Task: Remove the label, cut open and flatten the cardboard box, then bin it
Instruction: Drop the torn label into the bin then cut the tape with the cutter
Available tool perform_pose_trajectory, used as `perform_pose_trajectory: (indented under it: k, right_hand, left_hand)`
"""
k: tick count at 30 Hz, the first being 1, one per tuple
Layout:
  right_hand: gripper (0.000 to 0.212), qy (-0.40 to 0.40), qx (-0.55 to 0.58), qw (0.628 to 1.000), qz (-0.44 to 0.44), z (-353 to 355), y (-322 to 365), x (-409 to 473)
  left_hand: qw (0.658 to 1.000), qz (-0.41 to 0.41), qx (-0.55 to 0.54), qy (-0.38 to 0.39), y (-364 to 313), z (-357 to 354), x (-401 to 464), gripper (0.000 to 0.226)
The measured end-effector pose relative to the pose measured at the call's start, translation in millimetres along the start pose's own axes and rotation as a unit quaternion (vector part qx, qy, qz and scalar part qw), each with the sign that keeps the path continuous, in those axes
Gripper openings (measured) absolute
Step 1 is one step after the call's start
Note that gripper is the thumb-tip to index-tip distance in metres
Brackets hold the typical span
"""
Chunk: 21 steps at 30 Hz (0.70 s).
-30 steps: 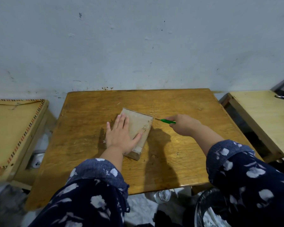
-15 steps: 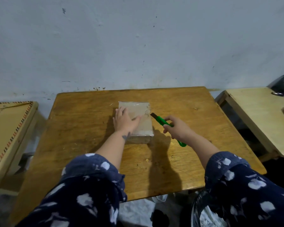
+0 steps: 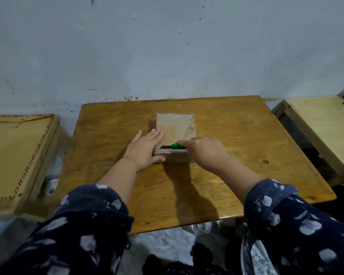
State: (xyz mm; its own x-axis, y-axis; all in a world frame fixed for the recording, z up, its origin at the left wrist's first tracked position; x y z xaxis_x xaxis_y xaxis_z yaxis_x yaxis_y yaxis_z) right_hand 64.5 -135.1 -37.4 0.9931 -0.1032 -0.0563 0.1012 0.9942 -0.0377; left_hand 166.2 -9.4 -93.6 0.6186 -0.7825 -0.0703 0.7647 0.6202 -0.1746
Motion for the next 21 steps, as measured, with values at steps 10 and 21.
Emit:
perform_pose_trajectory:
  k: [10,21]
  right_hand:
    - [0.053,0.005,-0.034,0.999,0.016,4.8,16.7,2.4]
    - [0.052,0.030,-0.055,0.998,0.026,7.5,19.9,4.5]
  left_hand:
    - [1.000,0.001,-0.006,0.001,-0.3,2.2,1.4,0.093]
    - [1.000,0.013,0.002,-0.007,-3.4,3.9,-1.0,0.091]
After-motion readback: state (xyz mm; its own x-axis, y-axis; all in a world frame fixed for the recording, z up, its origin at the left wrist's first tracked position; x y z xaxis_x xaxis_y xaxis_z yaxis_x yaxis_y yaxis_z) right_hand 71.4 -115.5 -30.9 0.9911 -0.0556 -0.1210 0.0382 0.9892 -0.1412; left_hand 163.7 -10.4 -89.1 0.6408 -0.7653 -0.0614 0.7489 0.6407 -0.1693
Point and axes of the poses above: each hand's wrist, its own x-axis towards the middle knuckle, its own z-axis out of the back of the hand, y = z × x, the point moved 6 cm from there along x, towards the middle knuckle, and after that the axes turned 1 degree about -x, right-handed, at the moved point
